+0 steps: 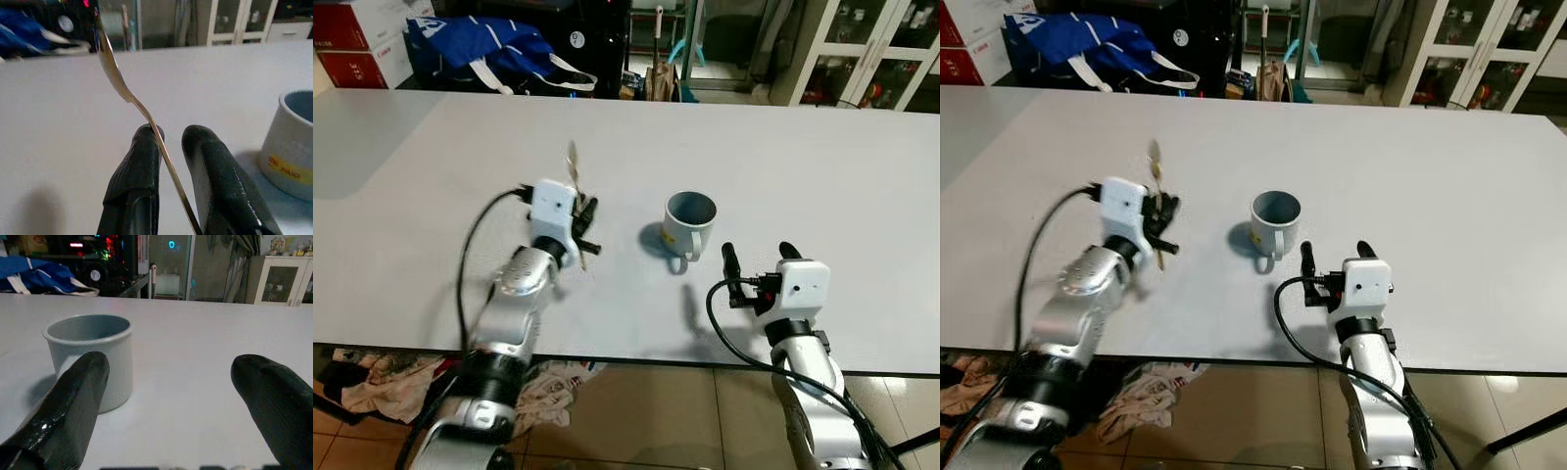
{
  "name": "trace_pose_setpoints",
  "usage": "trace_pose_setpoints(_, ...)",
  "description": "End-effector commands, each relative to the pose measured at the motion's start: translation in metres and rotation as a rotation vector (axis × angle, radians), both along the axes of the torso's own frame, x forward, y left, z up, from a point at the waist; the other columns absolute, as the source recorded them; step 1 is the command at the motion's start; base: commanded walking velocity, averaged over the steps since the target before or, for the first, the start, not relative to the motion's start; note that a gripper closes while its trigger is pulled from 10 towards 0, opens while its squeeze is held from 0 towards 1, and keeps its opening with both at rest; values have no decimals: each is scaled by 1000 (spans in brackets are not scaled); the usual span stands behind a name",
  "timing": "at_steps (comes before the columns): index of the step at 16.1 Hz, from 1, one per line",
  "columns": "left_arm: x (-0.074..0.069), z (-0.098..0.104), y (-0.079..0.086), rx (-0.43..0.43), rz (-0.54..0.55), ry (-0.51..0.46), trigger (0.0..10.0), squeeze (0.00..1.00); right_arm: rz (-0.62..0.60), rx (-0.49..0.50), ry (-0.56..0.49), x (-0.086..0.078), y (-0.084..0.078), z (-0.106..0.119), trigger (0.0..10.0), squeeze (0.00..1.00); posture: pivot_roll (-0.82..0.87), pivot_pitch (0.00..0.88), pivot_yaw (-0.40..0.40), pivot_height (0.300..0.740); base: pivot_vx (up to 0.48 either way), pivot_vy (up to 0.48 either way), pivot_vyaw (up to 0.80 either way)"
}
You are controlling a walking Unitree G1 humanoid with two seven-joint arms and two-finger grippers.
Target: Setting the table
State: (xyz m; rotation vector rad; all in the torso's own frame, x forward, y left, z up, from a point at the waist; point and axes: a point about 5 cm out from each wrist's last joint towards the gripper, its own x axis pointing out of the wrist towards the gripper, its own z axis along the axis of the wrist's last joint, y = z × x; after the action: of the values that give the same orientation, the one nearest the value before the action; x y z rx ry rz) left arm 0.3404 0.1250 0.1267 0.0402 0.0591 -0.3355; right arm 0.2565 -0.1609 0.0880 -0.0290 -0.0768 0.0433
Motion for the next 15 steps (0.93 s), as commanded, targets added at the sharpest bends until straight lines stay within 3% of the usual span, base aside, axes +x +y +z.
trace_pose_setpoints(1,5,2,-4,-11,-16,5,0,0,-8,-7,-6,0,-2,4,10000,0,-13,0,21,740,0,0,0)
trace_pose_setpoints(3,8,-2,-14,-81,-36,43,0,0,-17,-17,-5,-4,-6,5,10000,0,-31,0,22,740,0,0,0)
trace_pose_setpoints(6,8,-4,-26,-267,-63,114,0,0,-29,-28,0,-8,-11,5,10000,0,-50,0,24,740,0,0,0)
trace_pose_setpoints(11,8,-10,-30,-471,-20,209,0,0,-22,-33,10,-8,-11,4,10000,0,-43,0,18,740,0,0,0)
trace_pose_setpoints(12,8,-11,-30,-570,3,252,0,0,-18,-34,11,-7,-11,3,10000,0,-42,0,17,740,0,0,0)
trace_pose_setpoints(15,6,-21,-29,-615,22,320,0,0,-14,-35,12,-6,-10,3,10000,0,-38,0,16,740,0,0,0)
